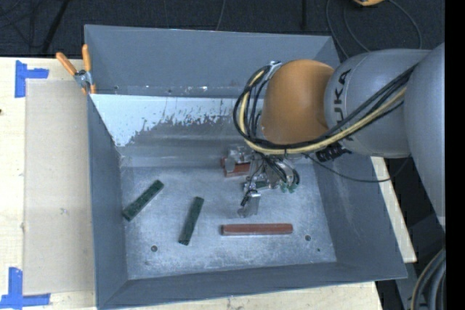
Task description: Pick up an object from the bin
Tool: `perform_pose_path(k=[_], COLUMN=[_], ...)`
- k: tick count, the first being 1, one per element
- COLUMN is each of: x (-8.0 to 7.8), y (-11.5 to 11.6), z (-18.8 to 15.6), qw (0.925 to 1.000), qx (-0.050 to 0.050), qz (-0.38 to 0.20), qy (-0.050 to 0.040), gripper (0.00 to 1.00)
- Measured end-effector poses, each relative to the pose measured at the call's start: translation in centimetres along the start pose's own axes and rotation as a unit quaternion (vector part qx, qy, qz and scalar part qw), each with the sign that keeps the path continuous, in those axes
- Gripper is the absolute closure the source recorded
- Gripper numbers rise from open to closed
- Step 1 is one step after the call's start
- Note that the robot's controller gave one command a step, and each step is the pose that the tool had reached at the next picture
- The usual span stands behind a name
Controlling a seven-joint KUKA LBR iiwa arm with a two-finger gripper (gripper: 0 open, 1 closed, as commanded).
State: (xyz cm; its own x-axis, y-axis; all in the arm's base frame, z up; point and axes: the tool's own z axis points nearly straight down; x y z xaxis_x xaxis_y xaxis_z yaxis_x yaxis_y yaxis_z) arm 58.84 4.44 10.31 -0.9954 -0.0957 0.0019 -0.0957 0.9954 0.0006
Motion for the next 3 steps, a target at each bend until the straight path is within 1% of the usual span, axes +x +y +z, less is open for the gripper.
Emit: perform_pose_path(k=[1,2,3], x=[0.1,-0.3,-0.3], y=[-2.7,-8.5,-8.5], z=[2.0,2.9,2.9], qw=[1.0000,0.9996,0.9996], qx=[0.001,0.001,0.001], qz=[0.000,-0.028,-0.027], qy=[0.0017,-0.0057,-0.0057], gripper=[0.00,1.00,1.00])
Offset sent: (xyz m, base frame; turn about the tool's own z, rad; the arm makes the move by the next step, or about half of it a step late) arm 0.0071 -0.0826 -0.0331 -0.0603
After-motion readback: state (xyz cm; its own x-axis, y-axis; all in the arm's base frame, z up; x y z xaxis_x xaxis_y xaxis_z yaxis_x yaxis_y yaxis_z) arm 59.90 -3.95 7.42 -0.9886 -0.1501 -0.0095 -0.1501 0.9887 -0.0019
